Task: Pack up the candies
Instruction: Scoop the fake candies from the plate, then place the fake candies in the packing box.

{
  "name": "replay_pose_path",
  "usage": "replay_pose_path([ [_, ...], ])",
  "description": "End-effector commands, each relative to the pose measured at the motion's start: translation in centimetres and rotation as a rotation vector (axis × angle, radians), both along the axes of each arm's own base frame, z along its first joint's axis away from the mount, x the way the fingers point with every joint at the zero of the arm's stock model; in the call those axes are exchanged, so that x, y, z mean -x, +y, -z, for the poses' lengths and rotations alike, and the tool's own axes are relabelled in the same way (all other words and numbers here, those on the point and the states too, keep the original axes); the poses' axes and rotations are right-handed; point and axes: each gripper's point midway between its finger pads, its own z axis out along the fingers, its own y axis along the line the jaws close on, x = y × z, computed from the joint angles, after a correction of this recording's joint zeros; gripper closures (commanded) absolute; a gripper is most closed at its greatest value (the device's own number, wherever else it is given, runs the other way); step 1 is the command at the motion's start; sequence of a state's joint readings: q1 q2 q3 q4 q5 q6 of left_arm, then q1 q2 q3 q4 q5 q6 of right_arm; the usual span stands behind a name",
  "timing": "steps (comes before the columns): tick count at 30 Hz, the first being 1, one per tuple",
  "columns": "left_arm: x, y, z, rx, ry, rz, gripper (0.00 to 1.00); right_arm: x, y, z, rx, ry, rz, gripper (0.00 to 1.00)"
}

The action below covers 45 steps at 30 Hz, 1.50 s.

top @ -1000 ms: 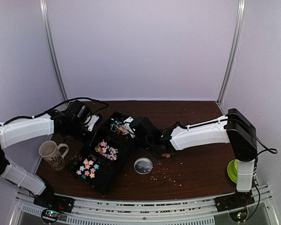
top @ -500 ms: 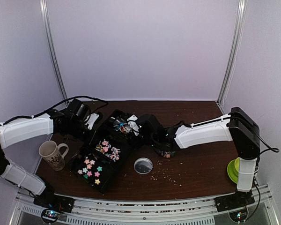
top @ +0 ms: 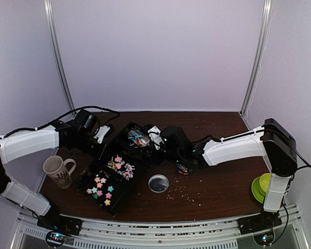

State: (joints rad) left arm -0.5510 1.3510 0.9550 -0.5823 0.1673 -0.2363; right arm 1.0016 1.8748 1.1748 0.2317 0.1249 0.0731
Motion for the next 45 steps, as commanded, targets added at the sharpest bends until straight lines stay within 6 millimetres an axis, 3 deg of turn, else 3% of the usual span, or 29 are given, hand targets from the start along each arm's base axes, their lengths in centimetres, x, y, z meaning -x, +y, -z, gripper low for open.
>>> replay_pose_path([
  [1, -2.0, -3.5, -6.5, 0.249, -0.104, 0.054, 1.0, -2.7, -4.0, 1.2, 0.052, -0.019, 0.133, 1.0],
  [12, -2.2, -3.3, -5.1, 0.221, -0.055, 0.043, 1.0, -1.8, -4.7, -1.6, -0.028, -0.091, 0.1, 1.0],
  [26, -2.5, -3.1, -5.1, 0.22, -0.053, 0.032, 1.0, -0.9, -5.5, -1.7, -0.037, -0.116, 0.079, 1.0],
  [33, -2.7, -2.7, -4.9, 0.209, -0.055, 0.016, 1.0, -0.8, -6.3, -2.8, -0.042, -0.128, 0.098, 1.0],
  [39, -2.9, -2.3, -4.4, 0.194, -0.034, -0.005, 1.0, -0.3, -8.1, -4.9, -0.042, -0.169, 0.126, 1.0],
  [45, -3.1, -1.7, -3.9, 0.166, -0.024, -0.029, 1.0, -0.2, -10.6, -5.5, 0.025, -0.161, 0.177, 1.0],
])
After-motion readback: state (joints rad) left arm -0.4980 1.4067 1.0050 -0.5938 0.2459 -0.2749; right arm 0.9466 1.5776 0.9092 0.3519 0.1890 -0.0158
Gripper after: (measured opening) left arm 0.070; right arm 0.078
